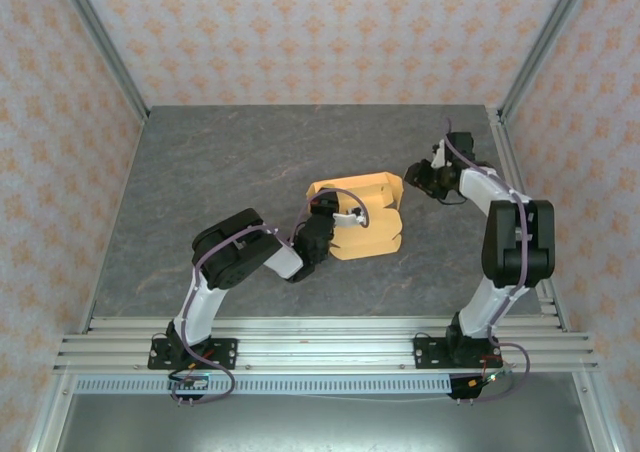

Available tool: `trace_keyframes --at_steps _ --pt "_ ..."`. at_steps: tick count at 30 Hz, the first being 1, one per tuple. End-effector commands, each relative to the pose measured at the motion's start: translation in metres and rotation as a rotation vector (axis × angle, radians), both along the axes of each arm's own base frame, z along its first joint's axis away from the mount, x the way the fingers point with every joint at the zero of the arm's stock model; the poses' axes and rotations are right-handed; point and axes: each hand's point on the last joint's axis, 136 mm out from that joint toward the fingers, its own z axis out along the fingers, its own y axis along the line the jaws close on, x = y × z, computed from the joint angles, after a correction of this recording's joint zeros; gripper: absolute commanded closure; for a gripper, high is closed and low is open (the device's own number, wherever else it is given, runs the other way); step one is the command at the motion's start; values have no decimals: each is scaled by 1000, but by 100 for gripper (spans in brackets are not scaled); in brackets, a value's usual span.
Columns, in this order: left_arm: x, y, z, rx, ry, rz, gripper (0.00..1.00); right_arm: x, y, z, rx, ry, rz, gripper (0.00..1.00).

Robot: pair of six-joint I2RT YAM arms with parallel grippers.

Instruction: Fold the paper box

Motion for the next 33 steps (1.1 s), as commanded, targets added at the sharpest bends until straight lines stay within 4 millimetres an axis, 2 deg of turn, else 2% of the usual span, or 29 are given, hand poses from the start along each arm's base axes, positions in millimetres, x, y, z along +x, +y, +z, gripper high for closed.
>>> trace_keyframes --at_steps 1,8,14,26,33 --pt "-3 -4 -13 22 19 -13 100 -10 13 -1 6 -12 69 59" --pt "-2 -6 -15 26 21 -13 100 -28 32 10 30 -51 138 55" --pt "-2 -6 -15 22 20 -10 100 -34 46 9 18 -63 194 55" --pt "-1 -8 -22 25 29 -10 100 -34 76 9 58 -217 275 55" --pt "1 -8 -27 33 36 -8 100 -35 76 14 62 -344 233 55"
